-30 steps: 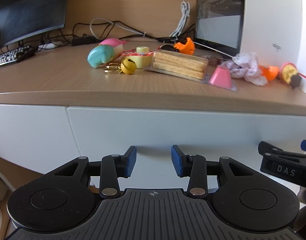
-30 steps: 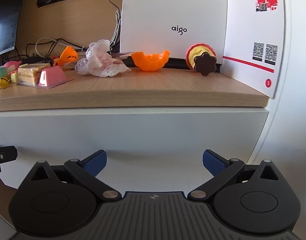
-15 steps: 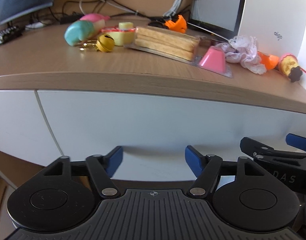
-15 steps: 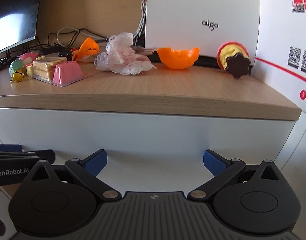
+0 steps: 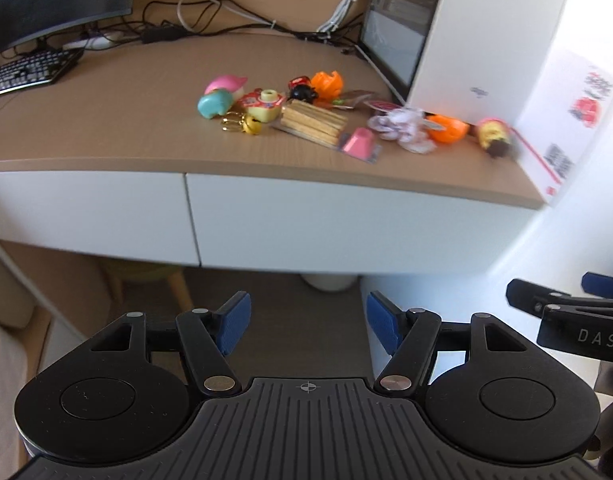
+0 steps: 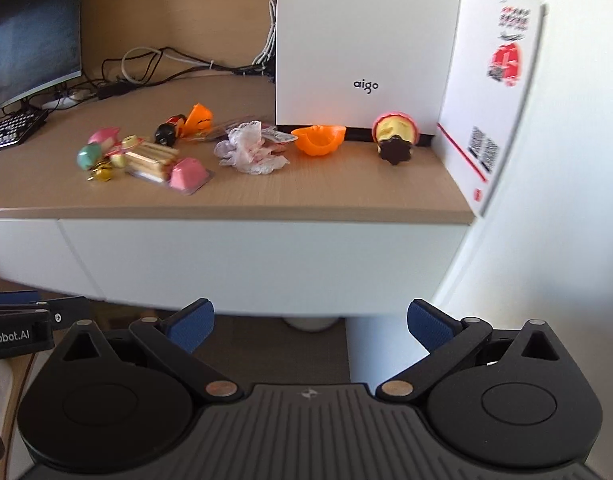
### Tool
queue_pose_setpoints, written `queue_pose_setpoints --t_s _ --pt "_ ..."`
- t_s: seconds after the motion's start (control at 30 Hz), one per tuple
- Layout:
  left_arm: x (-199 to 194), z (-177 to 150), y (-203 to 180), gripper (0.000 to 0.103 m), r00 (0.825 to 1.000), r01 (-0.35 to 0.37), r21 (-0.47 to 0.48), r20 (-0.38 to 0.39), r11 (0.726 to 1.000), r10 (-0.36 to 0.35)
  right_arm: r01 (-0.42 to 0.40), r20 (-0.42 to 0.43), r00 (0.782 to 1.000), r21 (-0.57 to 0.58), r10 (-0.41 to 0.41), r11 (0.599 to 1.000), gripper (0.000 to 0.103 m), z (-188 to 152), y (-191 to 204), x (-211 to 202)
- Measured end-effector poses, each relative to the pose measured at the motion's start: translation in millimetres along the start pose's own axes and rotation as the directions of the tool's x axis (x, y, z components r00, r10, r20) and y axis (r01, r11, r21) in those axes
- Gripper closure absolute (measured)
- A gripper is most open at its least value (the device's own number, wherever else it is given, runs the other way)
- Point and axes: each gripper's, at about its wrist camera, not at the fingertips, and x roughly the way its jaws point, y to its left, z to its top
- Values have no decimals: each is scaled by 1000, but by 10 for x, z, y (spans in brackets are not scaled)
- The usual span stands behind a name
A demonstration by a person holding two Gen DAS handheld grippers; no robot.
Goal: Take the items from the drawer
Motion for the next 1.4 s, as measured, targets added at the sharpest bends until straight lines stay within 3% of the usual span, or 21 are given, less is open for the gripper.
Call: queue_pose_setpoints --t_s 0.13,0.33,0.83,1.4 --pt "-314 26 -39 33 1000 1 15 24 1000 -1 -4 -2 1000 43 4 999 0 -49 -28 -436" --pt "-349 110 -73 35 999 -18 14 48 1000 18 19 88 996 16 -20 1000 0 74 -28 -579" --pt "-330 50 -234 35 1000 -19 30 26 999 18 15 -28 1000 62 -13 998 0 34 -144 -398" --pt "-246 15 -305 35 1000 -19 77 -9 997 19 -9 -82 997 -2 8 1000 0 -19 1 -370"
